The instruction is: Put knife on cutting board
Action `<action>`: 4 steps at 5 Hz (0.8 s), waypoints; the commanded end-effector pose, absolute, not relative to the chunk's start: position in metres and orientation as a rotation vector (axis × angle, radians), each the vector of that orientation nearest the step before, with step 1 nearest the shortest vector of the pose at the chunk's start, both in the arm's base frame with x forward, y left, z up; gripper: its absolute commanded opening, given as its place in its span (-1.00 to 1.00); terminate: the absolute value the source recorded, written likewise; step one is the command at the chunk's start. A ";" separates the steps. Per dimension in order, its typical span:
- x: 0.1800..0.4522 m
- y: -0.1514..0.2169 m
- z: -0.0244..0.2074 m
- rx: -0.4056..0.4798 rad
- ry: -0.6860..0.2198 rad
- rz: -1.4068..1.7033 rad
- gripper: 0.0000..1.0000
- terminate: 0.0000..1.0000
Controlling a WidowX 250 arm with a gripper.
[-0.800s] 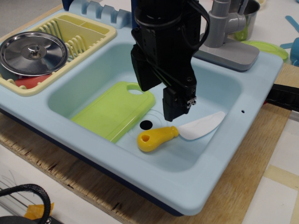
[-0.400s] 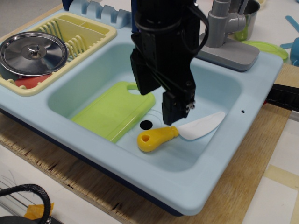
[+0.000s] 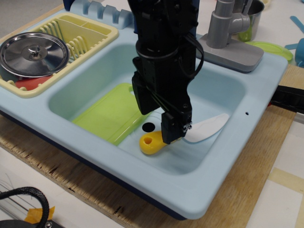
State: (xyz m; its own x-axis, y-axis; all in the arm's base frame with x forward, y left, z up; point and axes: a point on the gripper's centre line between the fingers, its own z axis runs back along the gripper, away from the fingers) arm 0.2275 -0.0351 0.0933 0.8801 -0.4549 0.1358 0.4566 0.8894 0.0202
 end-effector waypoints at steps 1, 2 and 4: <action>0.230 -0.029 0.081 -0.041 -0.147 -0.479 1.00 -1.00; 0.233 -0.028 0.067 -0.083 -0.140 -0.509 1.00 -1.00; 0.232 -0.028 0.060 -0.083 -0.131 -0.521 -1.00 -1.00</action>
State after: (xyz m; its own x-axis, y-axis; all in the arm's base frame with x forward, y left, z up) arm 0.2245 -0.0280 0.0606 0.8722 -0.4814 0.0869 0.4868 0.8716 -0.0576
